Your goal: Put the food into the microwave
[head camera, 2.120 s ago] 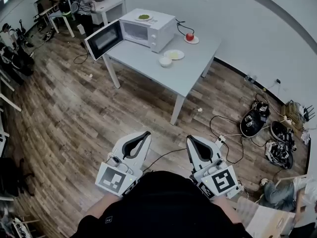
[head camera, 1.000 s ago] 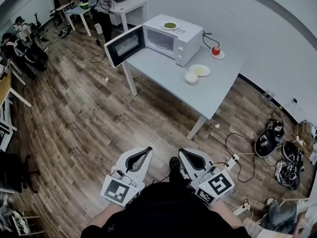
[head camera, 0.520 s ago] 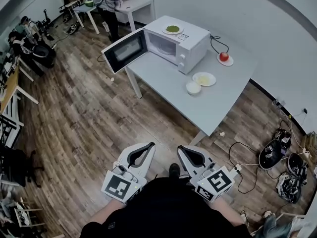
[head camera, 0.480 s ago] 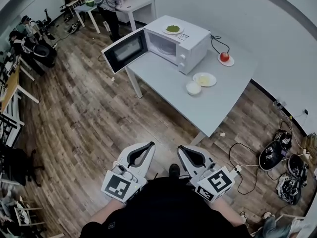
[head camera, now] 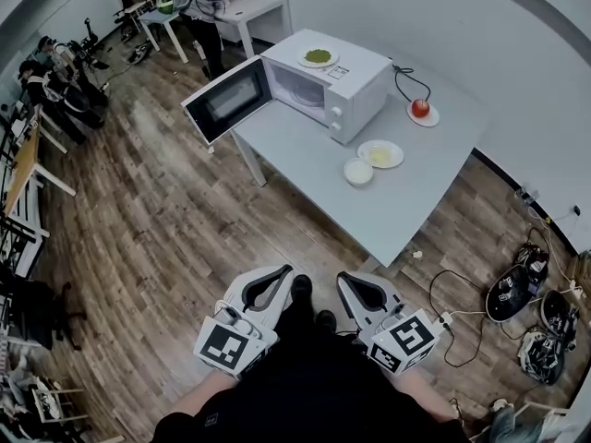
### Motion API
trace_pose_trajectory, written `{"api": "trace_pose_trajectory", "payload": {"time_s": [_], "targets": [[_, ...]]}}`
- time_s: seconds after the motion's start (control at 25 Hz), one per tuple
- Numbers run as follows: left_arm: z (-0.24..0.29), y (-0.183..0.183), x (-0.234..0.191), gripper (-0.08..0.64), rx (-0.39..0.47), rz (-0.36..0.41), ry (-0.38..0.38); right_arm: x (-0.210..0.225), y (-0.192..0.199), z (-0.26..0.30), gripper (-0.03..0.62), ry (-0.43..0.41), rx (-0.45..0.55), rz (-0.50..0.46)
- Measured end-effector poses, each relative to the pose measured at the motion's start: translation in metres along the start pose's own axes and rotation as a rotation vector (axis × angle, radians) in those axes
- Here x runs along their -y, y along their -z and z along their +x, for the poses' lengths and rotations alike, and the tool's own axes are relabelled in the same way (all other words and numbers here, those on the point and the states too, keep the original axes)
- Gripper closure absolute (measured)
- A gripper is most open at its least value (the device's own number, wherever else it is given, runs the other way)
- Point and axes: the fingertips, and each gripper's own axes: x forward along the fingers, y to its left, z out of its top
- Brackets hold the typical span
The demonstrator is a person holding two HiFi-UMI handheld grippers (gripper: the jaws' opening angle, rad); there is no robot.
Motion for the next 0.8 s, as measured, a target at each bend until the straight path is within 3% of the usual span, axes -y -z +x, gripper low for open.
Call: {"api": "trace_pose_trajectory", "payload": {"time_s": [0.28,0.4,0.56,0.8], "targets": [[0.041,0.009,-0.018,0.549,-0.033,0.029,0.077,0.031,-0.003,0.025,0.578,0.040,-0.031,-0.004],[0.059,0.007,-0.046,0.549,-0.031,0.062,0.070,0.052,-0.008,0.045,0.578,0.073,-0.034,0.000],[0.086,0.002,-0.090,0.549,-0.022,0.038,0.070,0.078,-0.021,0.087,0.578,0.094,-0.044,-0.006],[0.139,-0.004,-0.157,0.549,-0.045,0.087,0.134,0.121,-0.043,0.161,0.578,0.125,-0.063,-0.019]]}}
